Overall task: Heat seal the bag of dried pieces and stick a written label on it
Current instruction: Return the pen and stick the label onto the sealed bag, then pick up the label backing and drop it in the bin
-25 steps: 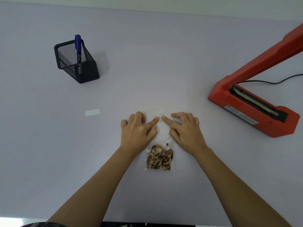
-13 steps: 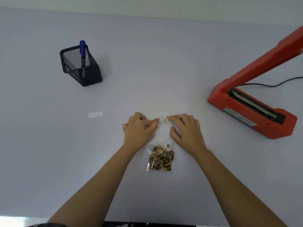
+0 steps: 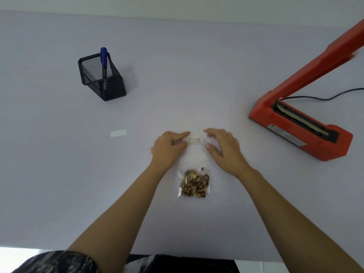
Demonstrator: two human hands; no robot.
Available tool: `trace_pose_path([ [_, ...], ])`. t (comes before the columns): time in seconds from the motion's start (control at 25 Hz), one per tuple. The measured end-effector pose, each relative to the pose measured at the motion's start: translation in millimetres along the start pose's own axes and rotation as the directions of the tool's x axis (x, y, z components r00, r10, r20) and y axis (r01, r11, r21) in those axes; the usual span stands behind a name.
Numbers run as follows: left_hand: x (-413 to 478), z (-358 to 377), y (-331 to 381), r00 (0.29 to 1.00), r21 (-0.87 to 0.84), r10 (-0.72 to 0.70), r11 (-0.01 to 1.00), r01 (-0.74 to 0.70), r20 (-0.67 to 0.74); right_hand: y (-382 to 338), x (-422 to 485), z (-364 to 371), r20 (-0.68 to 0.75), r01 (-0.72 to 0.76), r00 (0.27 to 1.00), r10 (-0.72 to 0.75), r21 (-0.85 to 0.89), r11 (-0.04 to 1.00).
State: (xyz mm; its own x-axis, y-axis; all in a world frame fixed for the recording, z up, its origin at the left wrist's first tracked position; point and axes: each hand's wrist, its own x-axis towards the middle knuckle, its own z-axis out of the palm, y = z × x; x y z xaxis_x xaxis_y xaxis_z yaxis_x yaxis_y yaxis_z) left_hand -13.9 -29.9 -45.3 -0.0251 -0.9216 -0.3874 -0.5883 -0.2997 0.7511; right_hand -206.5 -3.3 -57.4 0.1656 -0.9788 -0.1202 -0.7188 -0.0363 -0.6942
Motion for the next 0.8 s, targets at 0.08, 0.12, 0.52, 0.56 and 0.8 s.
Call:
trace_pose_path([
  [0.08, -11.6, -11.1, 8.8, 0.998, -0.044, 0.036, 0.998, -0.038, -0.049, -13.0, -3.1, -13.3, -0.065, 0.005, 0.998, 0.002, 0.102, 0.995],
  [0.12, -19.0, -15.7, 9.3, 0.996, 0.024, 0.056, 0.998, -0.055, -0.068, -19.3, -7.8, -18.2, -0.082, -0.019, 0.996, 0.028, 0.111, 0.994],
  [0.52, -83.5, 3.9, 0.9, 0.994, 0.119, -0.081, 0.990, 0.072, 0.070, -58.2, -67.3, 10.7, 0.148, -0.529, 0.848, 0.509, 0.311, 0.790],
  [0.56, -80.6, 1.3, 5.5, 0.995, 0.075, -0.083, 0.994, 0.078, 0.061, -61.0, -62.2, 9.8, 0.130, -0.519, 0.852, 0.508, 0.339, 0.785],
  [0.8, -14.7, -37.0, 53.2, 0.998, -0.121, -0.023, 0.993, 0.015, -0.059, -76.0, 25.7, -27.5, 0.014, -0.381, 0.908, 0.418, 0.441, 0.813],
])
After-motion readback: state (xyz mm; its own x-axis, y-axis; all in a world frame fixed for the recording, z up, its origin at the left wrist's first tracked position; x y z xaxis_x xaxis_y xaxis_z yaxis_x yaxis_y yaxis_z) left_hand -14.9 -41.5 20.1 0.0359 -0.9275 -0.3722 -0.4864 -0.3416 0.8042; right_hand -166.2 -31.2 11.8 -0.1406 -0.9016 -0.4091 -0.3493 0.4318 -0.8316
